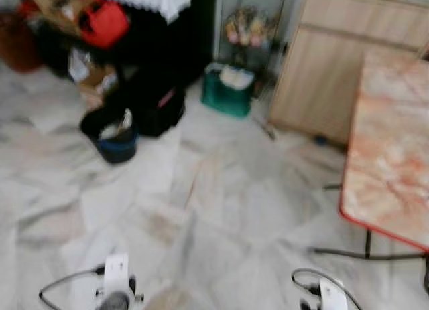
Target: Setting the table
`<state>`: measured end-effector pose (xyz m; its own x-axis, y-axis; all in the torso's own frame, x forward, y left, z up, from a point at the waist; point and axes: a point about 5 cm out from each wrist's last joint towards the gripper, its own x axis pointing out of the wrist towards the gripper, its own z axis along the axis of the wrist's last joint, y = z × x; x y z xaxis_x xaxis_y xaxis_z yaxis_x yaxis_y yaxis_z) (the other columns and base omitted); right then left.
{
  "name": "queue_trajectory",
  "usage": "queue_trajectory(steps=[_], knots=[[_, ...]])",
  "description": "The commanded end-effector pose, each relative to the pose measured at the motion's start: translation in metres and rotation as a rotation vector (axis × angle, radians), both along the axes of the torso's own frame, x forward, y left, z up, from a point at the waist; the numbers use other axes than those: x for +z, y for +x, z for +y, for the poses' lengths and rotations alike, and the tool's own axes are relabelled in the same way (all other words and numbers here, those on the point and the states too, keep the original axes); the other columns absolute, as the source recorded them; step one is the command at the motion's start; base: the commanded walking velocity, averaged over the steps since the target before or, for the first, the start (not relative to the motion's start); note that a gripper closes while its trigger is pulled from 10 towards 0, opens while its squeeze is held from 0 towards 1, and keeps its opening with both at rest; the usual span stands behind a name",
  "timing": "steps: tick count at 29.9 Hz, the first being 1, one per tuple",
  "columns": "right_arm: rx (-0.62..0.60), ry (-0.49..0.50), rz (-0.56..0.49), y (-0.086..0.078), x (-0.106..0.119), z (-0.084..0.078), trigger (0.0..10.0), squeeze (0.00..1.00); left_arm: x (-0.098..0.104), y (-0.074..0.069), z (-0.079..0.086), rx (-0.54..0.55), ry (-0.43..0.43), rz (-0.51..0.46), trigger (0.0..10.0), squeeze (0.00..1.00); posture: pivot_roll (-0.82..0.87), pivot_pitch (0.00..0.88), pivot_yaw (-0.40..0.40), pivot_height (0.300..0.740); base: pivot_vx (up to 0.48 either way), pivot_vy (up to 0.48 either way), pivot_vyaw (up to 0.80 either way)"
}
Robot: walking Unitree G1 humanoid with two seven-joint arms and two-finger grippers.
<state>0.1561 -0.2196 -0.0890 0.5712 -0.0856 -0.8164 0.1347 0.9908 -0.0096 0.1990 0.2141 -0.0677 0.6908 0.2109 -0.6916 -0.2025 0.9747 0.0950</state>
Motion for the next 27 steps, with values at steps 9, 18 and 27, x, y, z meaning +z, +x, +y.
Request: queue_trajectory(steps=[9,18,27], knots=[[0.027,-0.018,0.031,-0.009,-0.003,-0.004,10.0,0.0,-0.004,-0.007,0.0,0.008,0.004,0.03,10.0,0.0,-0.02,0.148,-0.058,0.74,0.0,0.0,-0.65],[0.001,-0.019,0.004,-0.008,-0.002,-0.001,10.0,0.0,-0.004,-0.009,0.006,-0.042,0.054,0.056,10.0,0.0,-0.03,0.133,-0.025,0.74,0.0,-0.07,-0.13],[-0.016,-0.008,-0.008,-0.005,-0.002,0.005,10.0,0.0,0.003,0.0,0.019,-0.046,0.096,0.052,10.0,0.0,-0.01,0.133,0.007,0.74,0.0,-0.342,0.0]])
